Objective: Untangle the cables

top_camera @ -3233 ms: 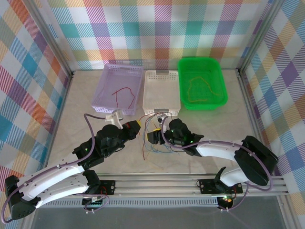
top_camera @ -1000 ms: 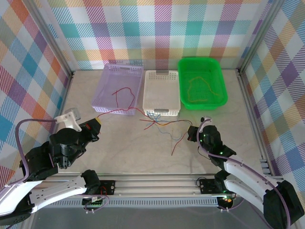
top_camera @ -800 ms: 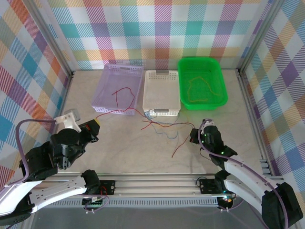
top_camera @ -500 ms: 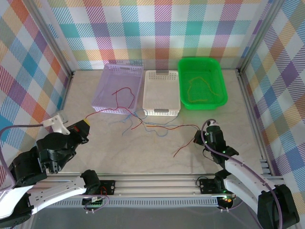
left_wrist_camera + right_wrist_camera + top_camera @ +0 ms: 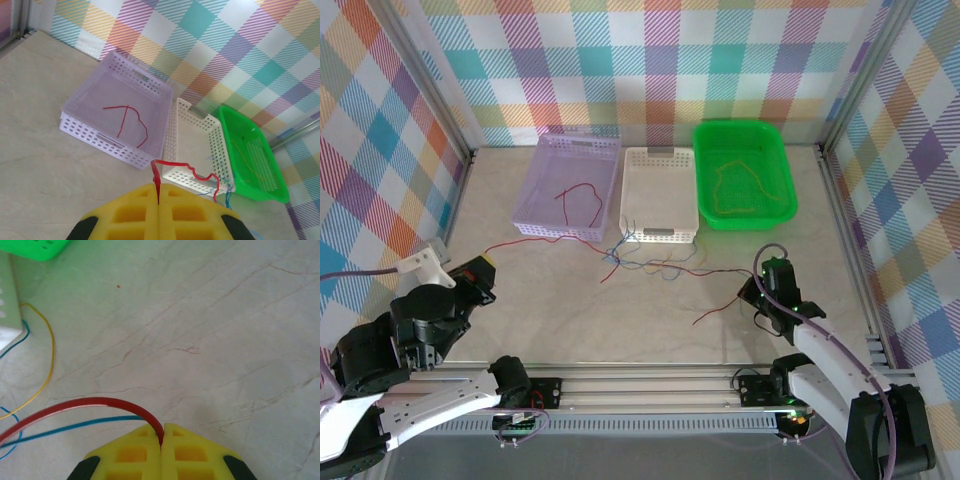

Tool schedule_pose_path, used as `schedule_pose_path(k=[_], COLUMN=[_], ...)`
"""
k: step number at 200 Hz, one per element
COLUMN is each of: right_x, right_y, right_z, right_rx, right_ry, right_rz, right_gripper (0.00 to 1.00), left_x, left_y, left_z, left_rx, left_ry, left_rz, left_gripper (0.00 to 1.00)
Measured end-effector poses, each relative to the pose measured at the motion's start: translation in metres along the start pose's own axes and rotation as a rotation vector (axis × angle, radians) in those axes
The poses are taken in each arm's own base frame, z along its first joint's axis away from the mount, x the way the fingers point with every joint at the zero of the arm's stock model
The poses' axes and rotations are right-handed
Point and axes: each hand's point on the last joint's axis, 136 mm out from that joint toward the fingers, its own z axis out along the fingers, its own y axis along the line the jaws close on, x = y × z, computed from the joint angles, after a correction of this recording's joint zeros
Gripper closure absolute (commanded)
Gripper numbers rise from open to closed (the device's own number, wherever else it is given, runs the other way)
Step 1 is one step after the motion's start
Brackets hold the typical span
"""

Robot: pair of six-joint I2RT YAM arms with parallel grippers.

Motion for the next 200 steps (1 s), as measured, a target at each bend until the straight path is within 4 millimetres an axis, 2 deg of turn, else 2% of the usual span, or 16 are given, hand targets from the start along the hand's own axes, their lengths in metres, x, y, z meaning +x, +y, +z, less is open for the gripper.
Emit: schedule_pose_path(k=[39,69,91,130,154,173,187,200], right_x=[-0.006,0.004,0.009,0.0,-0.011,-0.016,-0.011,0.002], right_y=[-0.002,0.007,0.022,0.059,0.093,0.124,0.145,0.165], right_z=[-0.001,0.004,0.008,-0.005,-0.022,-0.037,-0.046,-0.052], right_rx=[0.005,-0.037,-0.108,-0.278,-0.393,-0.487,-0.544,-0.596], right_ry=[0.014,0.076,0.126,0.119,0.099,0.091,0.102,0.134], right_rz=[0.047,0.045,0.035,-0.019,-0.094,-0.17,-0.226,-0.288], right_gripper=[1.0,1.0,0.88,0.67,0.54,0.5,0.47,0.44], left_x=[0.0,0.006,0.02,0.053,0.07,0.075,0.078,0.082], left_y=[0.01,0.014,0.012,-0.01,-0.022,-0.033,-0.041,-0.049], left_z=[-0.002,0.0,0.009,0.035,0.048,0.053,0.057,0.06], left_rx=[-0.028,-0.037,-0.045,-0.049,-0.04,-0.016,0.003,0.017], left_ry=[-0.007,-0.003,0.023,0.097,0.136,0.15,0.159,0.173], left_rz=[0.02,0.027,0.05,0.094,0.105,0.09,0.075,0.063], left_gripper=[1.0,1.0,1.0,1.0,1.0,1.0,1.0,1.0])
